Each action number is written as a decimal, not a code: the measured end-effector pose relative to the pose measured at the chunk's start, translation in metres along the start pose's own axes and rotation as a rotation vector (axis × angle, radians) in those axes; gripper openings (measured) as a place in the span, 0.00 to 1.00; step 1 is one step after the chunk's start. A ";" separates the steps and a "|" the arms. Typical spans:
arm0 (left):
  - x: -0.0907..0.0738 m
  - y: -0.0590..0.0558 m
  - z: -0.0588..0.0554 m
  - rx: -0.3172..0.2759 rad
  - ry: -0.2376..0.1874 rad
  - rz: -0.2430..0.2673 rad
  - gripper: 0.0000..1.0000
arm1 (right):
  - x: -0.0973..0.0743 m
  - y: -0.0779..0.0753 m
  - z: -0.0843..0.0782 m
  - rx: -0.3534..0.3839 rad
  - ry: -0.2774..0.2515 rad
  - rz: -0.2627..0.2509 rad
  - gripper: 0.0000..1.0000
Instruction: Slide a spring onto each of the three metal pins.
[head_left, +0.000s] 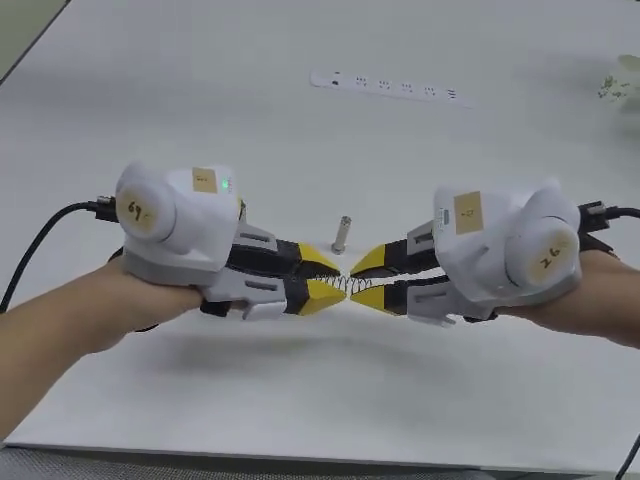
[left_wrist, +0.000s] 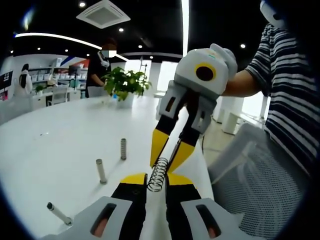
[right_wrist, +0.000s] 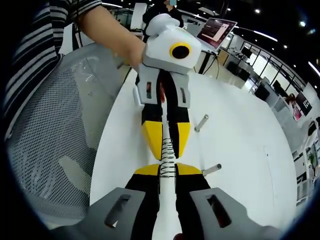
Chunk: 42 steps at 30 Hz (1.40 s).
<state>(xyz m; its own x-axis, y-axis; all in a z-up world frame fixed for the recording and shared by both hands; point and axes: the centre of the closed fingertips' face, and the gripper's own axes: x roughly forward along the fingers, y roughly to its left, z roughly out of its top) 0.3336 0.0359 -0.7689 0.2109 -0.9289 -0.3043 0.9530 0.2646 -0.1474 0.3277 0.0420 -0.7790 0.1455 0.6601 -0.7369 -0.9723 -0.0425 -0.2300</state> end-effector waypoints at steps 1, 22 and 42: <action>0.000 0.000 0.000 0.000 -0.001 0.000 0.06 | 0.000 0.000 0.000 0.000 0.000 -0.001 0.08; -0.002 -0.002 0.001 -0.012 -0.016 -0.001 0.05 | -0.001 0.002 0.002 0.022 -0.023 -0.003 0.08; -0.004 -0.006 0.002 0.028 -0.018 -0.025 0.03 | -0.001 0.002 0.003 0.032 -0.020 0.000 0.08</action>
<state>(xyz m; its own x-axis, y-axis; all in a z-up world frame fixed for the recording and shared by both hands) 0.3275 0.0376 -0.7647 0.1909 -0.9396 -0.2840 0.9636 0.2346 -0.1285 0.3254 0.0432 -0.7768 0.1423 0.6751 -0.7239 -0.9776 -0.0188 -0.2097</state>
